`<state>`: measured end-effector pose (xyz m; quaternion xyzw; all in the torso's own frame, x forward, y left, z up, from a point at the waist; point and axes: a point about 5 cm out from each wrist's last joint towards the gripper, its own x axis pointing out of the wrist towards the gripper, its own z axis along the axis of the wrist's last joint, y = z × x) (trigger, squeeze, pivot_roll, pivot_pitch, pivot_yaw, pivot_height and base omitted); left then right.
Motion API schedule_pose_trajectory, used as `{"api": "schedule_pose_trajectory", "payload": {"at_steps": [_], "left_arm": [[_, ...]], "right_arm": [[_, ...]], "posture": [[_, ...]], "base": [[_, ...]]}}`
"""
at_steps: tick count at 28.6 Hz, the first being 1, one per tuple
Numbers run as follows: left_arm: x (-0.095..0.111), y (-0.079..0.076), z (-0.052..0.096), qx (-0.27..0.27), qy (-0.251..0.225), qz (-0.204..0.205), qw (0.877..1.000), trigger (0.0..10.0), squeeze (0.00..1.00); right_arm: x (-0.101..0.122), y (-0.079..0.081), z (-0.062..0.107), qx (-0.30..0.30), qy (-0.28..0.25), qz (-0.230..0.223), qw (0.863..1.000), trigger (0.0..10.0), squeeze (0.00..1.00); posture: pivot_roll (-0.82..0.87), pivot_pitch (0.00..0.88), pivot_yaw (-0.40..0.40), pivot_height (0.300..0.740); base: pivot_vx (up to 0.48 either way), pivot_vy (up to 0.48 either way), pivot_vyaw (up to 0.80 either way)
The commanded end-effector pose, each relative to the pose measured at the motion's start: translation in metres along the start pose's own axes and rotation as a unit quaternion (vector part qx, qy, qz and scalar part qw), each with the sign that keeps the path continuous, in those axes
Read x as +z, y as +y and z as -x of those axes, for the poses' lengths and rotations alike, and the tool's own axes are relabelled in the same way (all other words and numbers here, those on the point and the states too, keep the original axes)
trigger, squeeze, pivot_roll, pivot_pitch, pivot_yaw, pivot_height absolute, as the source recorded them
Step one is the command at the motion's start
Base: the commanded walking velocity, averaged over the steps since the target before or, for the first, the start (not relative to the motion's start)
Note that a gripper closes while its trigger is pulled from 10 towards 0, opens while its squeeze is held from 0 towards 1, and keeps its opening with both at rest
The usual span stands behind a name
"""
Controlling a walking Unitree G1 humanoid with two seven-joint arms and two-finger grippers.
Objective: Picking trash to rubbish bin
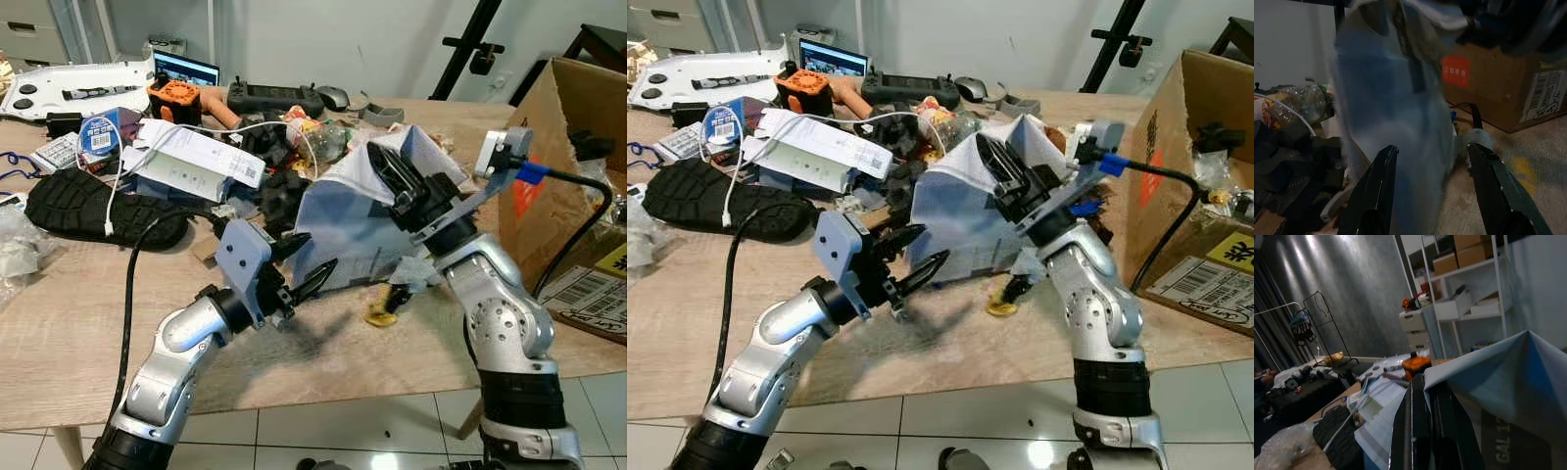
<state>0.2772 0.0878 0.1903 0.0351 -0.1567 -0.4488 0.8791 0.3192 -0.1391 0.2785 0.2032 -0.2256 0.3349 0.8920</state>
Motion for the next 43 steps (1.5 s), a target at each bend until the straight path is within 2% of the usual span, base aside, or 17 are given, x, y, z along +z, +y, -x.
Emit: {"api": "schedule_pose_trajectory", "payload": {"at_steps": [1, 8, 15, 16, 19, 20, 25, 28, 29, 32, 33, 34, 38, 39, 41, 42, 43], "left_arm": [[-0.002, -0.002, -0.001, -0.008, -0.001, 0.005, 1.000, 10.0, 0.00], [-0.002, -0.001, -0.002, -0.008, -0.001, 0.004, 1.000, 10.0, 0.00], [-0.001, 0.000, -0.002, -0.007, -0.001, 0.000, 1.000, 10.0, 0.00], [-0.001, 0.000, -0.002, -0.007, -0.001, 0.000, 1.000, 10.0, 0.00], [-0.002, 0.000, -0.002, -0.009, -0.002, -0.001, 1.000, 10.0, 0.00], [-0.002, 0.000, -0.002, -0.009, -0.002, -0.001, 1.000, 10.0, 0.00], [-0.003, 0.000, -0.004, -0.011, -0.003, 0.000, 1.000, 10.0, 0.00], [-0.004, -0.001, -0.005, -0.012, -0.004, 0.001, 1.000, 10.0, 0.00], [-0.004, -0.001, -0.005, -0.012, -0.004, 0.001, 1.000, 10.0, 0.00], [-0.004, 0.000, -0.006, -0.012, -0.005, 0.001, 1.000, 10.0, 0.00], [-0.004, 0.000, -0.006, -0.012, -0.005, 0.001, 1.000, 10.0, 0.00], [-0.004, 0.000, -0.006, -0.012, -0.005, 0.001, 1.000, 10.0, 0.00], [-0.005, 0.000, -0.006, -0.011, -0.006, 0.001, 1.000, 10.0, 0.00], [-0.005, 0.000, -0.006, -0.011, -0.006, 0.001, 1.000, 10.0, 0.00], [-0.005, 0.000, -0.006, -0.011, -0.006, 0.001, 1.000, 10.0, 0.00], [-0.005, 0.000, -0.006, -0.011, -0.006, 0.001, 1.000, 10.0, 0.00], [-0.005, 0.000, -0.006, -0.012, -0.006, 0.002, 1.000, 10.0, 0.00]], "right_arm": [[0.023, -0.001, -0.003, 0.004, -0.036, 0.018, 0.999, 0.0, 0.00], [0.058, -0.017, -0.010, -0.026, -0.097, 0.063, 0.993, 0.0, 0.00], [0.106, -0.045, -0.007, -0.079, -0.163, 0.144, 0.973, 0.0, 0.00], [0.106, -0.045, -0.007, -0.079, -0.163, 0.144, 0.973, 0.0, 0.00], [0.136, -0.062, -0.001, -0.111, -0.180, 0.199, 0.957, 0.0, 0.00], [0.136, -0.062, -0.001, -0.111, -0.180, 0.199, 0.957, 0.0, 0.00], [0.190, -0.094, 0.023, -0.194, -0.194, 0.286, 0.918, 0.0, 0.00], [0.214, -0.112, 0.045, -0.261, -0.195, 0.316, 0.891, 0.0, 0.00], [0.214, -0.112, 0.045, -0.261, -0.195, 0.316, 0.891, 0.0, 0.00], [0.233, -0.126, 0.067, -0.313, -0.195, 0.335, 0.867, 0.0, 0.00], [0.239, -0.128, 0.073, -0.323, -0.195, 0.343, 0.860, 0.0, 0.00], [0.239, -0.128, 0.073, -0.323, -0.195, 0.343, 0.860, 0.0, 0.00], [0.260, -0.129, 0.090, -0.353, -0.204, 0.372, 0.834, 0.0, 0.00], [0.260, -0.129, 0.090, -0.353, -0.204, 0.372, 0.834, 0.0, 0.00], [0.270, -0.129, 0.097, -0.368, -0.212, 0.385, 0.819, 0.0, 0.00], [0.270, -0.129, 0.097, -0.368, -0.212, 0.385, 0.819, 0.0, 0.00], [0.275, -0.128, 0.103, -0.379, -0.215, 0.392, 0.810, 0.0, 0.00]], "posture": [[-0.02, 0.191, -0.117, 0.740], [-0.02, 0.190, -0.115, 0.740], [-0.02, 0.177, -0.107, 0.740], [-0.02, 0.177, -0.107, 0.740], [-0.02, 0.169, -0.102, 0.740], [-0.02, 0.169, -0.102, 0.740], [-0.04, 0.160, -0.096, 0.740], [-0.04, 0.156, -0.095, 0.740], [-0.04, 0.156, -0.095, 0.740], [-0.04, 0.154, -0.095, 0.740], [-0.04, 0.153, -0.096, 0.740], [-0.04, 0.153, -0.096, 0.740], [-0.04, 0.153, -0.096, 0.740], [-0.04, 0.153, -0.096, 0.740], [-0.04, 0.154, -0.096, 0.740], [-0.04, 0.154, -0.096, 0.740], [-0.04, 0.154, -0.094, 0.740]], "base": [[0.000, 0.000, 0.00], [0.000, 0.000, 0.00], [0.000, 0.000, 0.00], [0.000, 0.000, 0.00], [0.000, 0.000, 0.00], [0.000, 0.000, 0.00], [0.000, 0.000, 0.00], [0.000, 0.000, 0.00], [0.000, 0.000, 0.00], [0.000, 0.000, 0.00], [0.000, 0.000, 0.00], [0.000, 0.000, 0.00], [0.000, 0.000, 0.00], [0.000, 0.000, 0.00], [0.000, 0.000, 0.00], [0.000, 0.000, 0.00], [0.000, 0.000, 0.00]]}}
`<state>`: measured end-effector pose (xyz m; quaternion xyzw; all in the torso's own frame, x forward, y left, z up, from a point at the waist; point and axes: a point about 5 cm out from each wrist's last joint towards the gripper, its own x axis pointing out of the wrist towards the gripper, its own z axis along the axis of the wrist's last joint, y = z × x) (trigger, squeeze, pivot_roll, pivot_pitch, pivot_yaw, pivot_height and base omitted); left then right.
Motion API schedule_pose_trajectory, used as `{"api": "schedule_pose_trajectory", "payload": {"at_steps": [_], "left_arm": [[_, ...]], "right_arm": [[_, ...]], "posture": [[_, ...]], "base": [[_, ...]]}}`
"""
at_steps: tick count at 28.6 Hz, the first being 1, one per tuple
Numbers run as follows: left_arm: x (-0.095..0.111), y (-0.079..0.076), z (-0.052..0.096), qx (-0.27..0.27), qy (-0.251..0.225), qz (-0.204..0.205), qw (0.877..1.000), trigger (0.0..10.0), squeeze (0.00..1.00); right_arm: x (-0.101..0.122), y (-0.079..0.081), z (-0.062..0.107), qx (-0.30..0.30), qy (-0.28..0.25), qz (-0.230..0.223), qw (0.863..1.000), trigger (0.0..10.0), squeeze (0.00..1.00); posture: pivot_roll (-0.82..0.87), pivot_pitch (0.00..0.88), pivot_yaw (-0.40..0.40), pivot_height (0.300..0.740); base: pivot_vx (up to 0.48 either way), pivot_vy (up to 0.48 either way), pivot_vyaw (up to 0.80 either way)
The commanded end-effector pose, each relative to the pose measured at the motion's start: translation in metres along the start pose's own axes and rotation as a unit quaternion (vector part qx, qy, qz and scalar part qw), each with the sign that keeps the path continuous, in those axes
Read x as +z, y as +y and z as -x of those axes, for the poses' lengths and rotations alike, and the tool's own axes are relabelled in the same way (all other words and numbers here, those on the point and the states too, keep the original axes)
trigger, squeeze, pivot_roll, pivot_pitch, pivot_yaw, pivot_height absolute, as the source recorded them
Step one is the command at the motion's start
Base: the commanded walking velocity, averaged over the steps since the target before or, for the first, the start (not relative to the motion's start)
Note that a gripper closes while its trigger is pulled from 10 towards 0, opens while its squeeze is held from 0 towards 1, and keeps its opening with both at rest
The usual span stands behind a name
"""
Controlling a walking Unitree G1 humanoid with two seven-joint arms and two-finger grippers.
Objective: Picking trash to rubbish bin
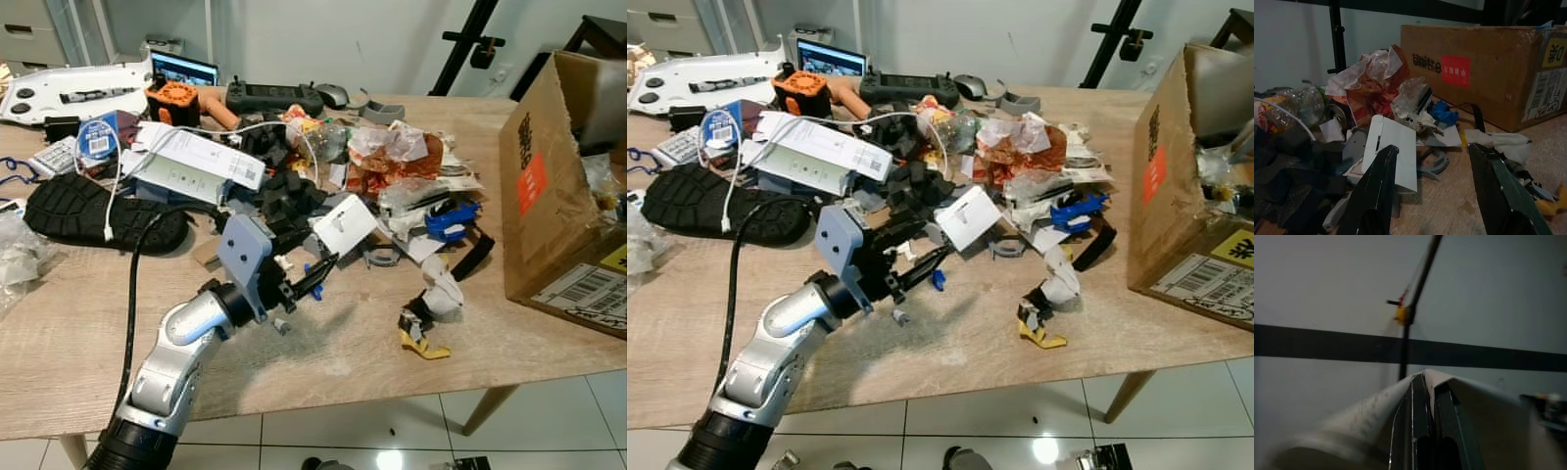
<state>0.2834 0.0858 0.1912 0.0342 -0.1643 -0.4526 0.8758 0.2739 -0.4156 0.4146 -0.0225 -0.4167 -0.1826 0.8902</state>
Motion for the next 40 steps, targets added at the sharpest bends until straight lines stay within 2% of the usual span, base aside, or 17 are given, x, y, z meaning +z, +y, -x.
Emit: {"api": "schedule_pose_trajectory", "payload": {"at_steps": [1, 10, 11, 12, 13, 14, 18, 19, 20, 22, 24, 25, 27, 29, 36, 37, 40], "left_arm": [[-0.004, -0.004, 0.000, -0.007, 0.002, 0.004, 1.000, 10.0, 0.00], [-0.005, -0.005, 0.000, -0.011, 0.003, 0.007, 1.000, 10.0, 0.00], [-0.005, -0.005, -0.002, -0.012, 0.002, 0.007, 1.000, 10.0, 0.00], [-0.005, -0.005, -0.002, -0.012, 0.002, 0.007, 1.000, 10.0, 0.00], [-0.005, -0.006, -0.002, -0.013, 0.002, 0.007, 1.000, 10.0, 0.00], [-0.005, -0.006, -0.003, -0.014, 0.001, 0.007, 1.000, 10.0, 0.00], [-0.004, -0.006, -0.003, -0.016, 0.001, 0.007, 1.000, 10.0, 0.00], [-0.005, -0.006, -0.002, -0.017, 0.002, 0.007, 1.000, 10.0, 0.00], [-0.005, -0.005, -0.002, -0.018, 0.003, 0.007, 1.000, 10.0, 0.00], [-0.005, -0.005, -0.002, -0.019, 0.003, 0.007, 1.000, 10.0, 0.00], [-0.005, -0.005, -0.002, -0.019, 0.003, 0.007, 1.000, 10.0, 0.00], [-0.005, -0.006, -0.002, -0.020, 0.003, 0.007, 1.000, 10.0, 0.00], [-0.005, -0.006, -0.002, -0.020, 0.003, 0.007, 1.000, 10.0, 0.00], [-0.005, -0.006, -0.002, -0.020, 0.003, 0.008, 1.000, 10.0, 0.00], [-0.005, -0.006, -0.002, -0.022, 0.004, 0.008, 1.000, 10.0, 0.00], [-0.005, -0.006, -0.002, -0.022, 0.004, 0.008, 1.000, 10.0, 0.00], [-0.005, -0.006, -0.001, -0.022, 0.005, 0.008, 1.000, 10.0, 0.00]], "right_arm": [[0.013, -0.014, 0.000, -0.027, -0.018, 0.019, 0.999, 0.0, 0.00], [0.016, -0.034, 0.006, -0.063, -0.013, 0.039, 0.997, 0.0, 0.00], [0.010, -0.035, 0.010, -0.062, -0.003, 0.049, 0.997, 4.5, 0.00], [0.010, -0.035, 0.010, -0.062, -0.003, 0.049, 0.997, 4.5, 0.00], [0.008, -0.036, 0.011, -0.063, 0.000, 0.053, 0.997, 8.7, 0.00], [0.007, -0.036, 0.013, -0.067, 0.002, 0.056, 0.996, 10.0, 0.00], [0.006, -0.039, 0.015, -0.076, 0.002, 0.062, 0.995, 10.0, 0.00], [0.006, -0.040, 0.015, -0.078, 0.002, 0.064, 0.995, 10.0, 0.16], [0.007, -0.042, 0.016, -0.082, 0.000, 0.069, 0.994, 10.0, 0.63], [0.009, -0.043, 0.016, -0.084, -0.002, 0.071, 0.994, 10.0, 0.75], [0.010, -0.044, 0.016, -0.086, -0.004, 0.072, 0.994, 10.0, 0.75], [0.012, -0.046, 0.016, -0.090, -0.005, 0.076, 0.993, 10.0, 0.87], [0.012, -0.047, 0.016, -0.091, -0.005, 0.077, 0.993, 10.0, 0.87], [0.013, -0.049, 0.017, -0.097, -0.005, 0.083, 0.992, 10.0, 1.00], [0.011, -0.057, 0.021, -0.125, 0.017, 0.098, 0.987, 10.0, 1.00], [0.008, -0.059, 0.022, -0.137, 0.031, 0.104, 0.985, 10.0, 0.00], [0.003, -0.059, 0.024, -0.144, 0.042, 0.103, 0.983, 10.0, 0.00]], "posture": [[-0.04, 0.154, -0.094, 0.740], [-0.05, 0.153, -0.087, 0.740], [-0.05, 0.153, -0.087, 0.740], [-0.05, 0.153, -0.087, 0.740], [-0.05, 0.153, -0.087, 0.740], [-0.04, 0.153, -0.083, 0.740], [-0.04, 0.153, -0.080, 0.740], [-0.04, 0.153, -0.080, 0.740], [-0.04, 0.153, -0.078, 0.740], [-0.04, 0.153, -0.078, 0.740], [-0.04, 0.153, -0.078, 0.740], [-0.04, 0.153, -0.077, 0.740], [-0.04, 0.153, -0.077, 0.740], [-0.04, 0.154, -0.076, 0.740], [-0.04, 0.154, -0.076, 0.740], [-0.04, 0.156, -0.073, 0.740], [-0.04, 0.158, -0.071, 0.740]], "base": [[0.000, 0.000, 0.00], [0.000, 0.000, 0.00], [0.000, 0.000, 0.00], [0.000, 0.000, 0.00], [0.000, 0.000, 0.00], [0.000, 0.000, 0.00], [0.000, 0.000, 0.00], [0.000, 0.000, 0.00], [0.000, 0.000, 0.00], [0.000, 0.000, 0.00], [0.000, 0.000, 0.00], [0.000, 0.000, 0.00], [0.000, 0.000, 0.00], [0.000, 0.000, 0.00], [0.000, 0.000, 0.00], [0.000, 0.000, 0.00], [0.000, 0.000, 0.00]]}}
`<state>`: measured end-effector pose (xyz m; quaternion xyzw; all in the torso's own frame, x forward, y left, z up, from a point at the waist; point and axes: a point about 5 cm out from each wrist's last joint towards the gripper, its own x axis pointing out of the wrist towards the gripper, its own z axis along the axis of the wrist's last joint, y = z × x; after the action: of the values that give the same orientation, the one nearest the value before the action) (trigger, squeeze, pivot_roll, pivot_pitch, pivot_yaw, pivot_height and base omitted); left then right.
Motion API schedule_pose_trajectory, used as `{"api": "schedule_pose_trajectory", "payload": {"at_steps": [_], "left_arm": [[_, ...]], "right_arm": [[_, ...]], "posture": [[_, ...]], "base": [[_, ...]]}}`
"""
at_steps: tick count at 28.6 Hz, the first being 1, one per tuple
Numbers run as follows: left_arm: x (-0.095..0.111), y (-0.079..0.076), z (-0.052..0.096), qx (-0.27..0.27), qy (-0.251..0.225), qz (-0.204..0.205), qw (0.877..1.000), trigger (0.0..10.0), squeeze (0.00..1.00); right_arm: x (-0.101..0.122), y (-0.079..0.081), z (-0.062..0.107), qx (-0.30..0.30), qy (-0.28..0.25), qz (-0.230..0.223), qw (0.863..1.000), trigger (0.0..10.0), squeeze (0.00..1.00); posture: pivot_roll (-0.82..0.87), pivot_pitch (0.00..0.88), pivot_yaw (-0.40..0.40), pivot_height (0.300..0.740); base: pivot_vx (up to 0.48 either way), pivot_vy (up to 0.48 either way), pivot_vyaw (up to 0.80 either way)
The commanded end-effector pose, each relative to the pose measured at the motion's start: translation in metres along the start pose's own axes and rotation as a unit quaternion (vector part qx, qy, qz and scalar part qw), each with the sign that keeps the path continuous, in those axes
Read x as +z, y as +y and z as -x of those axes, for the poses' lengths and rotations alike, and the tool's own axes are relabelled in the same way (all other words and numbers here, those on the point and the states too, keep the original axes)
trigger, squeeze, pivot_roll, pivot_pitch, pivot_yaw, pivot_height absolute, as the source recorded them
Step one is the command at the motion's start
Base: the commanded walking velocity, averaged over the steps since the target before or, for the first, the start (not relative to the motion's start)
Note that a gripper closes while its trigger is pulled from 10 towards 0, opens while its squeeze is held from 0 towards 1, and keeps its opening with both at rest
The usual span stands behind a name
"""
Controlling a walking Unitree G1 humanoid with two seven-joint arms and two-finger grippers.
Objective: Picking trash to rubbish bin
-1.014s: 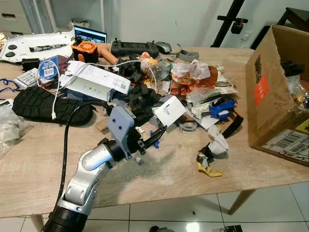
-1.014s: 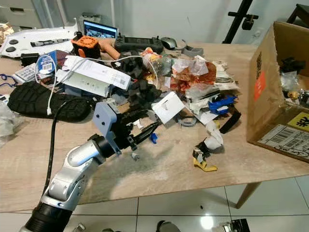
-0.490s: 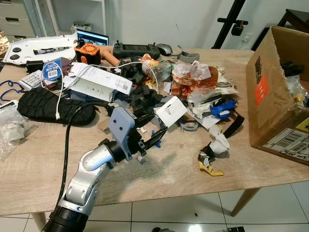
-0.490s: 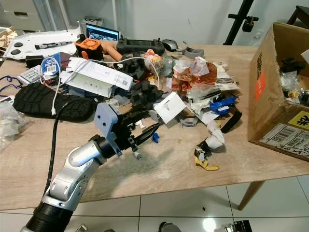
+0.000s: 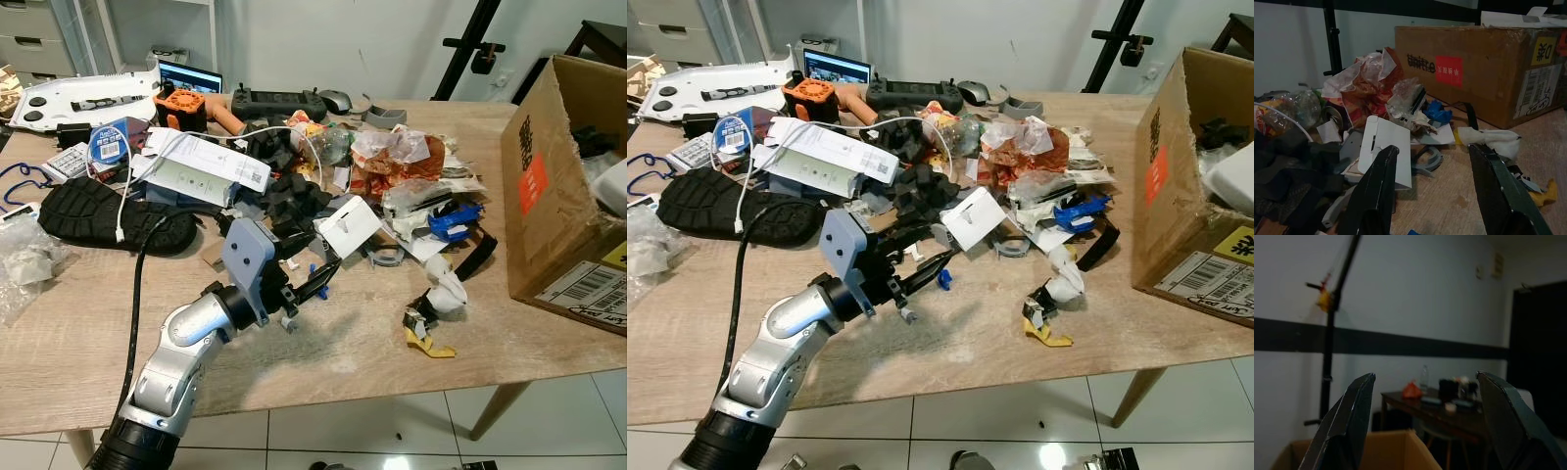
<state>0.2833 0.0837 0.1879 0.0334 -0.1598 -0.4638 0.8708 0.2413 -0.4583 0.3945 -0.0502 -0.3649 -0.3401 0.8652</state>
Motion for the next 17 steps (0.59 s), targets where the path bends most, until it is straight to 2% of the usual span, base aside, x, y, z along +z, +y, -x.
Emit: {"api": "schedule_pose_trajectory", "payload": {"at_steps": [1, 2, 3, 4, 7, 8, 10, 11, 13, 14, 15, 17], "left_arm": [[-0.002, -0.004, 0.000, -0.010, 0.003, 0.003, 1.000, 10.0, 0.00], [-0.002, -0.004, 0.000, -0.009, 0.003, 0.003, 1.000, 10.0, 0.00], [-0.002, -0.003, 0.001, -0.009, 0.005, 0.002, 1.000, 10.0, 0.00], [-0.002, -0.003, 0.001, -0.009, 0.005, 0.002, 1.000, 10.0, 0.00], [-0.002, -0.002, 0.000, -0.009, 0.005, 0.001, 1.000, 10.0, 0.00], [-0.002, -0.002, -0.001, -0.010, 0.005, 0.001, 1.000, 10.0, 0.00], [-0.002, -0.002, -0.002, -0.011, 0.005, 0.000, 1.000, 10.0, 0.00], [-0.001, -0.002, -0.002, -0.011, 0.004, 0.000, 1.000, 10.0, 0.00], [0.000, -0.001, -0.002, -0.010, 0.004, -0.001, 1.000, 10.0, 0.00], [0.000, -0.001, -0.001, -0.010, 0.004, -0.002, 1.000, 10.0, 0.00], [0.000, -0.001, -0.001, -0.010, 0.004, -0.002, 1.000, 10.0, 0.00], [0.000, 0.000, 0.000, -0.009, 0.006, -0.002, 1.000, 10.0, 0.00]], "right_arm": [[-0.001, -0.006, 0.001, -0.011, 0.008, 0.004, 1.000, 10.0, 0.00], [-0.001, -0.003, 0.000, -0.006, 0.008, -0.009, 1.000, 10.0, 0.00], [-0.007, 0.018, -0.002, 0.050, 0.022, -0.061, 0.997, 10.0, 0.00], [-0.009, 0.026, -0.002, 0.074, 0.029, -0.079, 0.994, 10.0, 0.00], [-0.027, 0.065, 0.003, 0.190, 0.086, -0.090, 0.974, 10.0, 0.00], [-0.037, 0.082, 0.010, 0.241, 0.114, -0.089, 0.960, 10.0, 0.00], [-0.048, 0.100, 0.018, 0.293, 0.141, -0.080, 0.942, 10.0, 0.00], [-0.054, 0.107, 0.023, 0.302, 0.149, -0.073, 0.939, 10.0, 0.00], [-0.061, 0.110, 0.026, 0.276, 0.160, -0.065, 0.946, 10.0, 0.00], [-0.065, 0.108, 0.026, 0.246, 0.169, -0.063, 0.952, 10.0, 0.00], [-0.065, 0.108, 0.026, 0.246, 0.169, -0.063, 0.952, 10.0, 0.00], [-0.070, 0.097, 0.025, 0.178, 0.185, -0.069, 0.964, 10.0, 0.00]], "posture": [[-0.04, 0.158, -0.071, 0.740], [-0.04, 0.158, -0.071, 0.740], [-0.04, 0.159, -0.068, 0.740], [-0.04, 0.159, -0.068, 0.740], [-0.04, 0.160, -0.065, 0.740], [-0.04, 0.160, -0.065, 0.740], [-0.03, 0.161, -0.065, 0.740], [-0.03, 0.161, -0.065, 0.740], [-0.02, 0.165, -0.066, 0.740], [-0.02, 0.165, -0.066, 0.740], [-0.02, 0.165, -0.066, 0.740], [-0.02, 0.170, -0.069, 0.740]], "base": [[0.000, 0.000, 0.00], [0.000, 0.000, 0.00], [0.000, 0.000, 0.00], [0.000, 0.000, 0.00], [0.000, 0.000, 0.00], [0.000, 0.000, 0.00], [0.000, 0.000, 0.00], [0.000, 0.000, 0.00], [0.000, 0.000, 0.00], [0.000, 0.000, 0.00], [0.000, 0.000, 0.00], [0.000, 0.000, 0.00]]}}
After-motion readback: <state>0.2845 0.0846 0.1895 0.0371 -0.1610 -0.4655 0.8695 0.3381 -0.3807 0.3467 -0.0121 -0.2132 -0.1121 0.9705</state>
